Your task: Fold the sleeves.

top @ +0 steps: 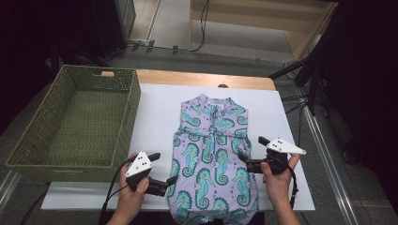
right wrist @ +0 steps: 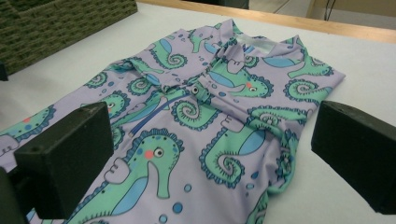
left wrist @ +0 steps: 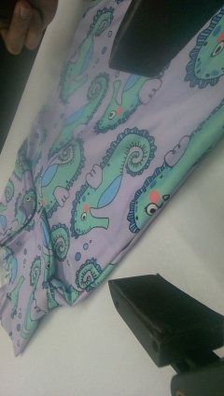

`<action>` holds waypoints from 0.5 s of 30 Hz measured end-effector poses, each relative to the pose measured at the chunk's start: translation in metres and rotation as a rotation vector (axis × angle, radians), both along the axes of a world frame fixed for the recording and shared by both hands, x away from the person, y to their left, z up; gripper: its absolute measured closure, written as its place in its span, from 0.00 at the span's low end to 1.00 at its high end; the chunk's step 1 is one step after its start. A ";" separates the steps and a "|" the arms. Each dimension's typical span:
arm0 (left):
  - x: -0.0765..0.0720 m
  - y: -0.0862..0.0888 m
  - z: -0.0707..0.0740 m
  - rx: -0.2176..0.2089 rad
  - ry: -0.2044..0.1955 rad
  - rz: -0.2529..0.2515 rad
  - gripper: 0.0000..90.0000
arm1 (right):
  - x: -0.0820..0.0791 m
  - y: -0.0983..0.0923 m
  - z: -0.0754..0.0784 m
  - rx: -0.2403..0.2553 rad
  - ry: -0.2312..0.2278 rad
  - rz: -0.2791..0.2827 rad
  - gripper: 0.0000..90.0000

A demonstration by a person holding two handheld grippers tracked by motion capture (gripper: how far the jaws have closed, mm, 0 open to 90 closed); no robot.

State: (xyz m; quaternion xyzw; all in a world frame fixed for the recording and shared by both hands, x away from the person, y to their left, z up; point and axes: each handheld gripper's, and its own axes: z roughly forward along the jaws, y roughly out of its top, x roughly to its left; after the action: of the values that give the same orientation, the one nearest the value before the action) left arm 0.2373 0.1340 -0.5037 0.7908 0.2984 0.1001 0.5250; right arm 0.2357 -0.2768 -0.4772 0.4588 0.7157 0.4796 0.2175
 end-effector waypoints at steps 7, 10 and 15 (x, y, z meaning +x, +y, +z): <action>-0.001 0.000 0.000 0.006 -0.008 -0.006 0.00 | -0.019 -0.010 -0.004 -0.012 -0.005 -0.016 0.00; -0.001 0.000 0.000 0.005 -0.009 -0.008 0.00 | -0.027 -0.017 -0.004 -0.015 -0.022 -0.021 0.00; -0.002 -0.001 0.000 0.013 -0.015 -0.009 0.00 | -0.038 -0.033 -0.006 0.002 -0.037 -0.061 0.00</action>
State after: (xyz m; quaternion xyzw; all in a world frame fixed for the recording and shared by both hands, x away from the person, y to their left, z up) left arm 0.2351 0.1332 -0.5036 0.7946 0.2903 0.1057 0.5227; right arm 0.1976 -0.3098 -0.4833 0.4717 0.6967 0.4818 0.2448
